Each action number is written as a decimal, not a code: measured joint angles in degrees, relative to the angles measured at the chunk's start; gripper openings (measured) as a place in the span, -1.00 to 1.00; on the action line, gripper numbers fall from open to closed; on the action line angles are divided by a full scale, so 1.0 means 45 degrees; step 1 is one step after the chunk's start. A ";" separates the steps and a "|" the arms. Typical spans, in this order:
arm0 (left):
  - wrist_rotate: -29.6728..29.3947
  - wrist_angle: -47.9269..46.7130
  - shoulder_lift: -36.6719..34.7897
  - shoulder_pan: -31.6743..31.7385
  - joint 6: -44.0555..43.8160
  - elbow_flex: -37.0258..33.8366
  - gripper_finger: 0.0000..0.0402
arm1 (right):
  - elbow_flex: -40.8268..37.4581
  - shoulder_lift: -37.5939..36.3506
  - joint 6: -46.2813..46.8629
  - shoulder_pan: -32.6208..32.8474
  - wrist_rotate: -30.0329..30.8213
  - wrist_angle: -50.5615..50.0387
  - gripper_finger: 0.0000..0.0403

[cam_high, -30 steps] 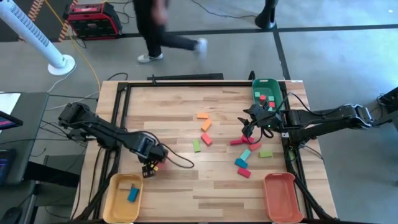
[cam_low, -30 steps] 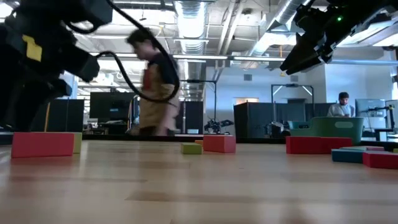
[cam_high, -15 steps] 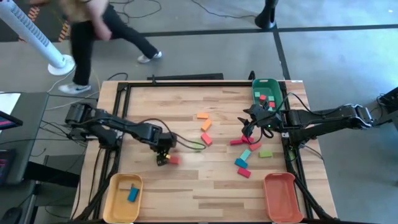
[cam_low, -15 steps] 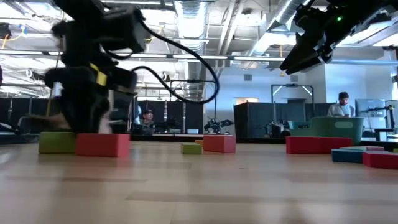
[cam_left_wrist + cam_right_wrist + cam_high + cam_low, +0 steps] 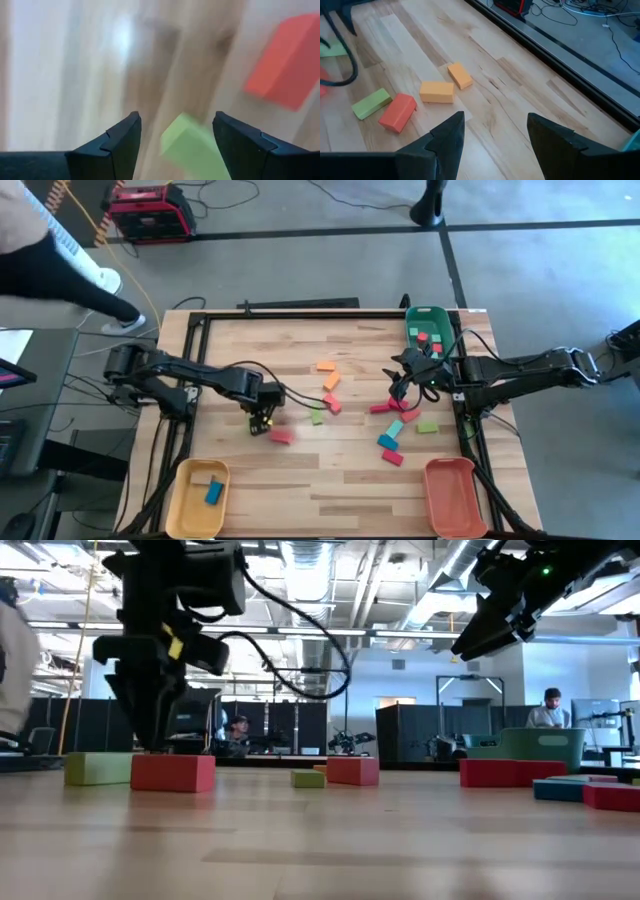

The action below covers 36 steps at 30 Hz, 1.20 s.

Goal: Sort blocks by size
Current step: Put the light green thick rectangle block into the yellow bin

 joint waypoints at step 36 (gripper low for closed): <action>-0.1279 -0.0296 -0.0341 -0.0341 -0.3144 -0.1584 0.70 | 0.0000 0.0000 -0.0093 0.0009 0.0000 -0.0225 0.22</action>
